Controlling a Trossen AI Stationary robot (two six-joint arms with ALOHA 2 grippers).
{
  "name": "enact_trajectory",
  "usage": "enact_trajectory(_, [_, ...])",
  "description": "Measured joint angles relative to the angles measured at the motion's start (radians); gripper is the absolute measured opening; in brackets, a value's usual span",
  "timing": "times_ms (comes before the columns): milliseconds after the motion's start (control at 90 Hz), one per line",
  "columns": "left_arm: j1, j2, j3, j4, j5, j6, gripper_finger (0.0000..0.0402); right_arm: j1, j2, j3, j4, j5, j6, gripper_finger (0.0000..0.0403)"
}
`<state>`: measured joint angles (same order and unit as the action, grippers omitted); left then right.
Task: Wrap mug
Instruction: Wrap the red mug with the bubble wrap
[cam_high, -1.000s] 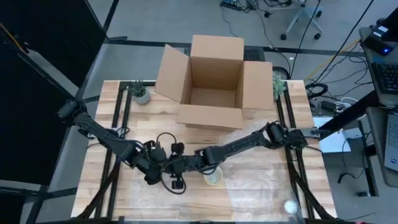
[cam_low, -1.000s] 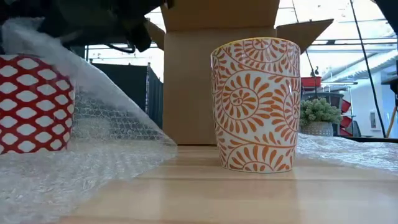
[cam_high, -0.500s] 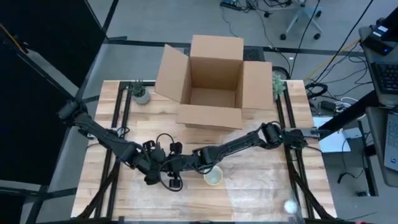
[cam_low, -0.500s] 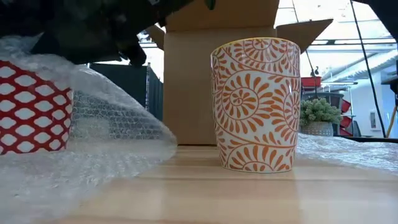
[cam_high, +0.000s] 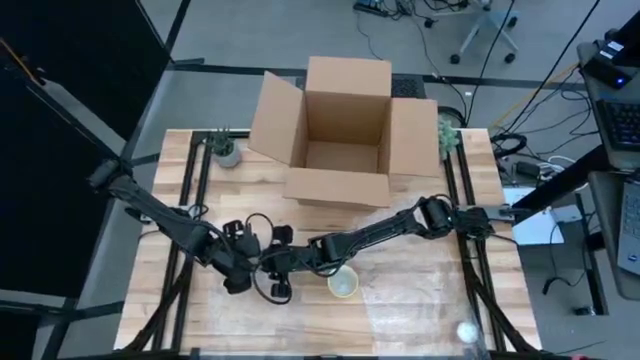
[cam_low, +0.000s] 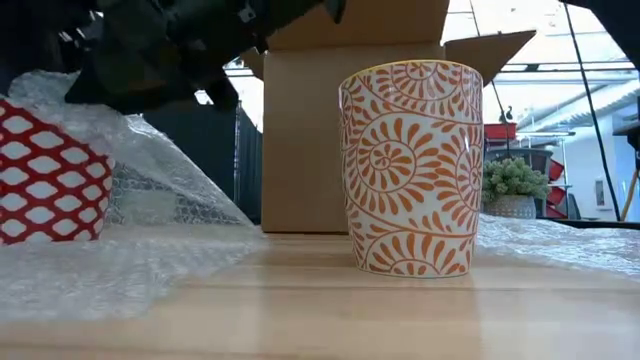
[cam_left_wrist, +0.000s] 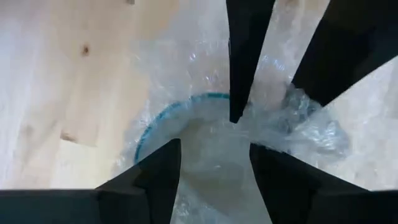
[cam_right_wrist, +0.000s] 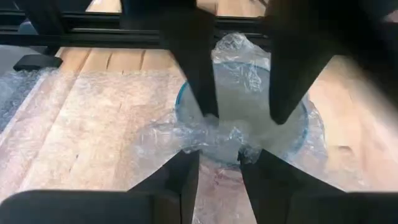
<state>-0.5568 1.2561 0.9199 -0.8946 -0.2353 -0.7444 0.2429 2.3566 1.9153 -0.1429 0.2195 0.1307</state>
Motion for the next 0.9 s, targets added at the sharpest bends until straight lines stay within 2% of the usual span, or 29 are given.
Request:
enact_trajectory(311, [0.0,-0.064,0.0,0.083,-0.003,-0.001,0.0183,-0.002,0.001,0.0,0.003,-0.002,-0.004,0.0102])
enact_trajectory(900, [0.001,0.088,-0.062,0.077,-0.036,-0.008,0.0183,-0.002,0.002,-0.002,0.005,-0.001,-0.011,0.0102])
